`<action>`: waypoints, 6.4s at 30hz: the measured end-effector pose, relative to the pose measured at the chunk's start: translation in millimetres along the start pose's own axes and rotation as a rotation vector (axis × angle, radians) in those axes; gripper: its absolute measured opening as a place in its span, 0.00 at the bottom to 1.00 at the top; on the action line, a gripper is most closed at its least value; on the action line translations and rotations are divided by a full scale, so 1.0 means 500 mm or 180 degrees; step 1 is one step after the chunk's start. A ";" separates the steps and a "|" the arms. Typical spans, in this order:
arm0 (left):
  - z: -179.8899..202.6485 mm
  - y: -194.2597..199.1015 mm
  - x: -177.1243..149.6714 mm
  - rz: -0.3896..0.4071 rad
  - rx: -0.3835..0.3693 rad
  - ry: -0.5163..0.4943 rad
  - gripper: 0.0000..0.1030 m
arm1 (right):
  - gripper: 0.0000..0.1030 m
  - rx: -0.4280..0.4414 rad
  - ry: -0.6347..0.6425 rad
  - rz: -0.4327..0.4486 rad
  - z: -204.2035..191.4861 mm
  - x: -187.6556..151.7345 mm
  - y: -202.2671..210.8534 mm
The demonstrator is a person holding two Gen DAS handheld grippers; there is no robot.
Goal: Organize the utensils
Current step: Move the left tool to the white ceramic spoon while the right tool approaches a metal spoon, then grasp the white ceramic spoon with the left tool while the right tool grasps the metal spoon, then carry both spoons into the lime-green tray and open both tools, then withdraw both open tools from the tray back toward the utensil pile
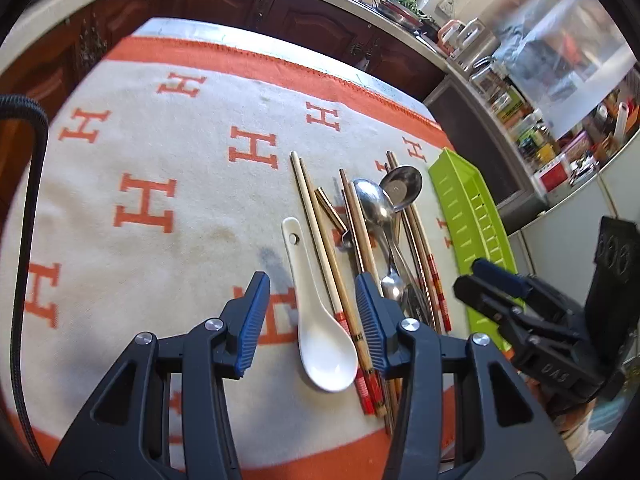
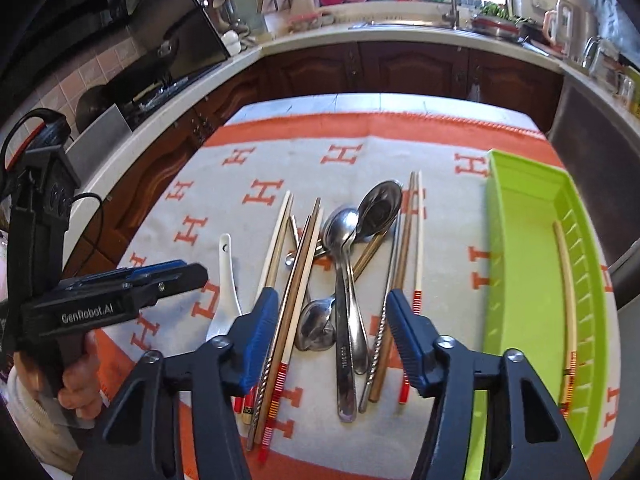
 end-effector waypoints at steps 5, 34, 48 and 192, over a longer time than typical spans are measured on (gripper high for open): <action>-0.011 -0.044 0.022 -0.0049 -0.0076 0.0000 0.36 | 0.39 0.0008 0.0006 -0.0117 0.004 0.018 -0.048; 0.002 -0.159 0.022 -0.0221 -0.0513 -0.0123 0.09 | 0.19 0.0334 -0.0047 -0.0508 0.017 0.103 -0.206; -0.018 -0.153 0.021 -0.0209 -0.0602 -0.0071 0.09 | 0.09 0.0731 -0.0408 -0.0705 0.052 0.121 -0.255; 0.107 0.018 -0.056 0.0097 0.0549 -0.0259 0.40 | 0.39 -0.0024 -0.0232 -0.0086 0.182 -0.035 0.041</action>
Point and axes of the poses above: each gripper's, at about its wrist camera, not at the fingertips, and y roughly against the way its jaws point, z to its right, x to its top, the point moved 1 cm from there along -y, roughly the way its jaws point, and after that the axes turned 6 degrees about -z, right-handed, at the moved point
